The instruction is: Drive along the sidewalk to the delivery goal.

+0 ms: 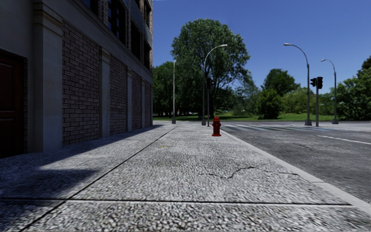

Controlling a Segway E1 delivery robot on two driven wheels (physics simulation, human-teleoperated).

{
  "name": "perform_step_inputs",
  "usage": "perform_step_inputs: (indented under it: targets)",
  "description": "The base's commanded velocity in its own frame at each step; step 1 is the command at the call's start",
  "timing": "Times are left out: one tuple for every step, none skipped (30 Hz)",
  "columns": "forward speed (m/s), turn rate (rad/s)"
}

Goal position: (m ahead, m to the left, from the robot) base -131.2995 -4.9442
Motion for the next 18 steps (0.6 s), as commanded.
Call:
perform_step_inputs:
  targets:
    - [0.0,0.59]
    - [0.0,0.59]
    - [0.0,0.59]
    - [0.0,0.59]
    - [0.0,0.59]
    - [0.0,0.59]
    - [0.0,0.59]
    - [0.0,0.59]
    - [0.0,0.59]
    - [0.0,0.59]
    - [0.0,0.59]
    - [0.0,0.59]
    - [0.0,0.59]
    - [0.0,0.59]
    - [0.0,0.59]
    - [0.0,0.59]
    - [0.0,0.59]
    - [0.0,0.59]
